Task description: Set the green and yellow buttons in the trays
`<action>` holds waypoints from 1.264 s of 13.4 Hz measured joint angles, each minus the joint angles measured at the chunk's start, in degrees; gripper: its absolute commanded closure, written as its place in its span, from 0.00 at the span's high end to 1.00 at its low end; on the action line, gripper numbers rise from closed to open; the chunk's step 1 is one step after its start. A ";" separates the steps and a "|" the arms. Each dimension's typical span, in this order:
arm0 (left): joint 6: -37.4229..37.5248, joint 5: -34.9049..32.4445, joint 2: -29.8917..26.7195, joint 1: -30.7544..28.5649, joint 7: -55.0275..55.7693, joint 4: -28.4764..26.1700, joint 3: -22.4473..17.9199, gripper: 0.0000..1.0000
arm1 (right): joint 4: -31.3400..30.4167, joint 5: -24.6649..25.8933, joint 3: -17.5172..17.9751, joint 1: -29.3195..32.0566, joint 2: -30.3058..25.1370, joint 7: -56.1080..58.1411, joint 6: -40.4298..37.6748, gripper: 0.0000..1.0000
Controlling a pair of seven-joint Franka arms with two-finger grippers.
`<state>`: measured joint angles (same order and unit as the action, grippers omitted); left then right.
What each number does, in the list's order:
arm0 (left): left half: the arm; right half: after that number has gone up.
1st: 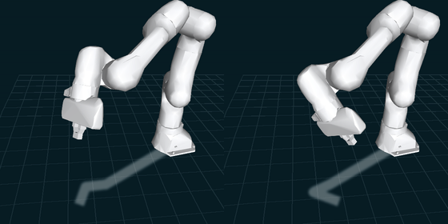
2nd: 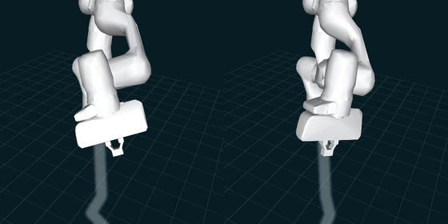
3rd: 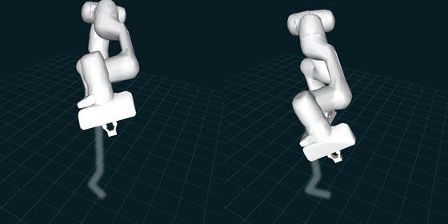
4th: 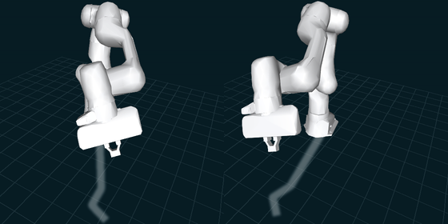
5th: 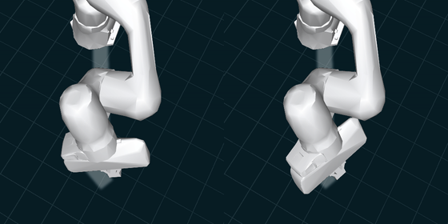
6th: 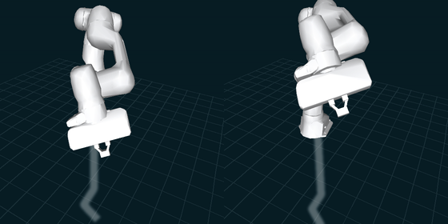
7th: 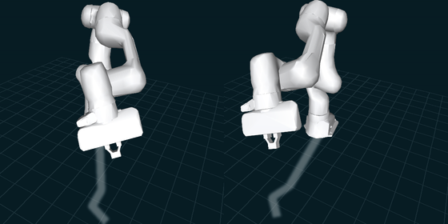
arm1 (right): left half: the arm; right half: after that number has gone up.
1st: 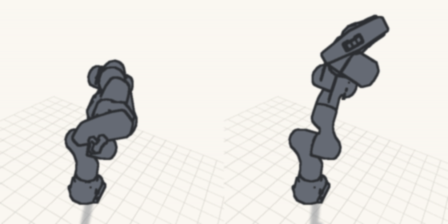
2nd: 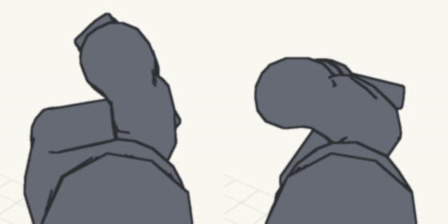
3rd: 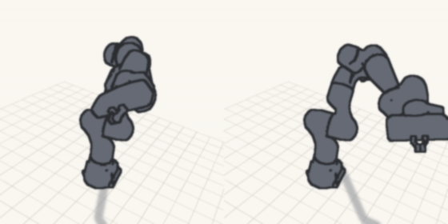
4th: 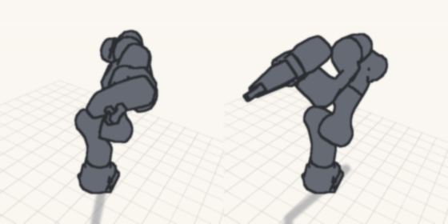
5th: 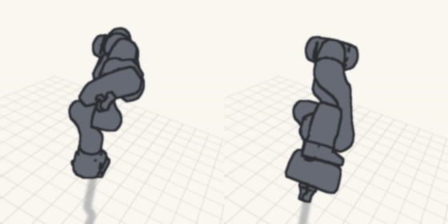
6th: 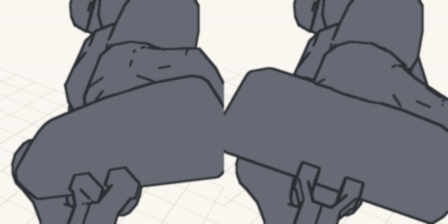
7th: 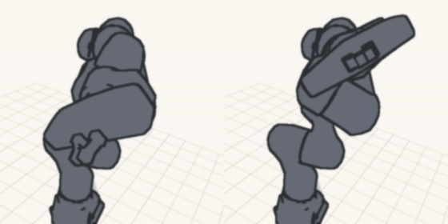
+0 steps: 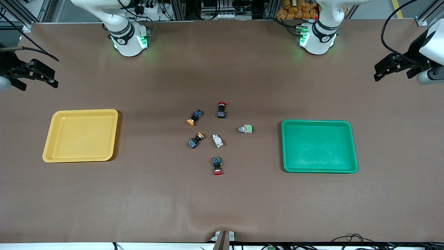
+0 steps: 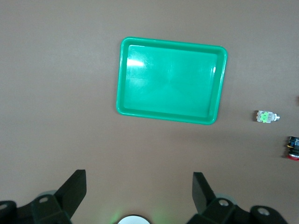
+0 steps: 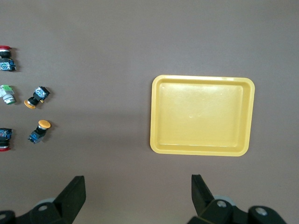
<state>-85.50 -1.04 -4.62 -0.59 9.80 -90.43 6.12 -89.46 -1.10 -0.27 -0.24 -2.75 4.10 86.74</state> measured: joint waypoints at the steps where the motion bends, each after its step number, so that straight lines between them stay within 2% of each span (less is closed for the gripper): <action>1: -0.02 0.00 -0.04 0.00 0.00 0.08 0.00 1.00 | 0.00 0.00 0.00 0.00 0.00 0.00 0.00 1.00; 6: -0.21 0.00 0.93 0.57 -0.05 0.20 0.62 1.00 | -0.01 0.00 -0.03 0.00 0.00 0.00 0.00 1.00; 8: -2.03 -0.01 4.28 1.38 0.22 -0.48 3.59 1.00 | -0.05 0.00 -0.08 0.01 0.02 0.00 0.00 1.00; 12: -19.14 -0.13 14.22 6.21 11.40 -6.53 8.79 1.00 | -0.13 0.00 -0.13 0.01 0.13 0.00 0.00 1.00; 15: -28.16 -1.11 22.19 14.27 23.28 -8.87 9.20 1.00 | -0.17 0.00 -0.16 0.01 0.24 0.00 0.00 1.00; 17: -32.50 -4.56 27.39 19.31 30.04 -9.89 9.28 1.00 | -0.19 0.00 -0.19 0.01 0.33 0.00 0.00 1.00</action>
<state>-118.00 -5.60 22.77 18.72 39.84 -100.32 15.40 -89.65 -1.10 -0.46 -0.23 -2.42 4.10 86.74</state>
